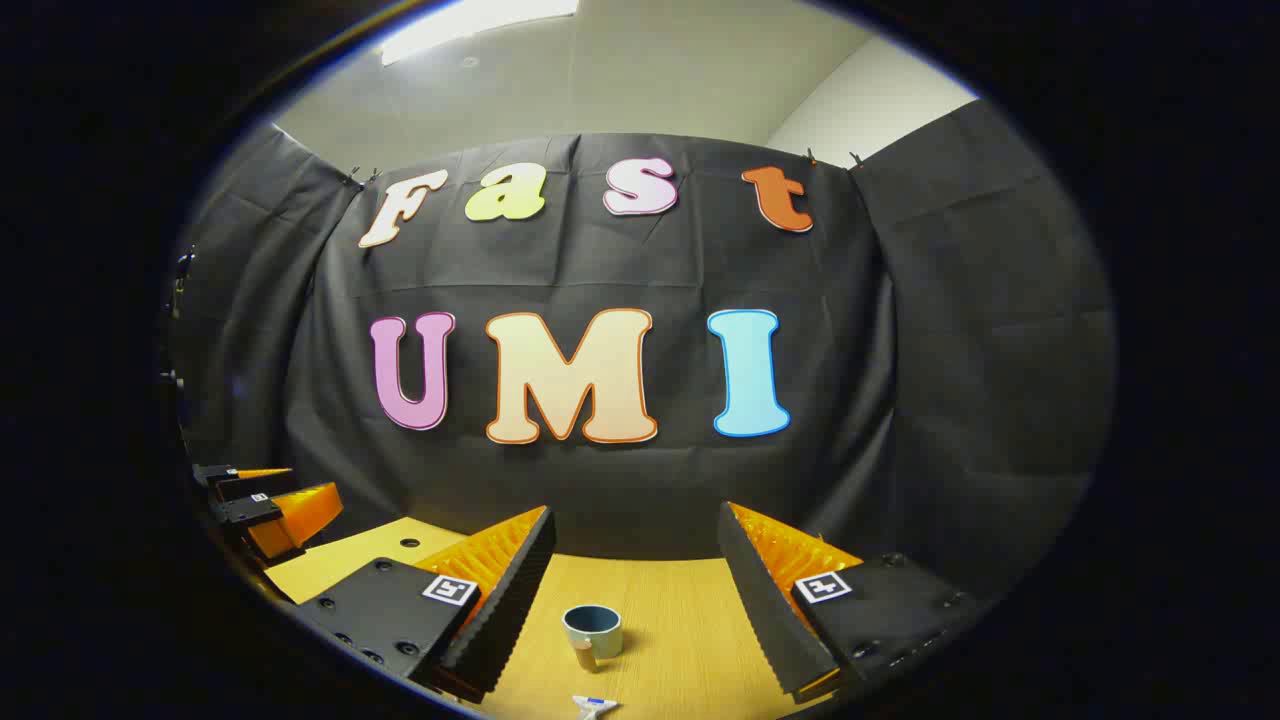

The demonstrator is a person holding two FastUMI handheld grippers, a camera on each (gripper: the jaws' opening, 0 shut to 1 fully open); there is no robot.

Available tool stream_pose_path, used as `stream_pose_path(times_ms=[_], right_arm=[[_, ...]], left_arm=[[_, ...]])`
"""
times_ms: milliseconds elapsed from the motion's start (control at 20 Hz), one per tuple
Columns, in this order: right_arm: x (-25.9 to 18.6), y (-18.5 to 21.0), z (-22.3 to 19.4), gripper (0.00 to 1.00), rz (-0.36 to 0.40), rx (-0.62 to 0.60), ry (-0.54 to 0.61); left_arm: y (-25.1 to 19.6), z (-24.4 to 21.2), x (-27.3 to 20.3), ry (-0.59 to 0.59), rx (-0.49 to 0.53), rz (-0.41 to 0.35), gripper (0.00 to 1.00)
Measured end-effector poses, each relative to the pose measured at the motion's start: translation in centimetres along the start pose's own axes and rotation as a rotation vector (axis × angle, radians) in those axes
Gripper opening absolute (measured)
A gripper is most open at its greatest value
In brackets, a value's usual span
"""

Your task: Put the toothbrush and toothpaste on the desktop into the cup, then pick up the cup and place it on the coaster on the desktop.

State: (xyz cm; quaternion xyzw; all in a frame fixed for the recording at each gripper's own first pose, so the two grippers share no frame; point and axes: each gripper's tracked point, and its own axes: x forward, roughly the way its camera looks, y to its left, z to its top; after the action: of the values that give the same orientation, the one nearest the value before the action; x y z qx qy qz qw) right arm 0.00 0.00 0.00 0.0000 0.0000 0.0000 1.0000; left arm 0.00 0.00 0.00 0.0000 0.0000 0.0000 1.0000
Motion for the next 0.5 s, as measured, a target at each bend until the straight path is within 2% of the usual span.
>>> stream_pose_path(times_ms=[50,200,500], right_arm=[[0.14,0.16,-0.12,0.96,0.009,0.015,0.008],[0.39,0.04,-0.04,1.00,0.010,0.025,0.012],[0.32,-0.03,-0.88,0.99,0.023,0.017,0.034]], left_arm=[[-0.32,-0.02,0.19,0.001,0.002,-0.004,0.94],[-0.48,0.18,-0.05,-0.004,0.001,-0.005,0.94],[-0.03,-0.05,-0.18,-0.003,-0.004,0.011,0.94]])
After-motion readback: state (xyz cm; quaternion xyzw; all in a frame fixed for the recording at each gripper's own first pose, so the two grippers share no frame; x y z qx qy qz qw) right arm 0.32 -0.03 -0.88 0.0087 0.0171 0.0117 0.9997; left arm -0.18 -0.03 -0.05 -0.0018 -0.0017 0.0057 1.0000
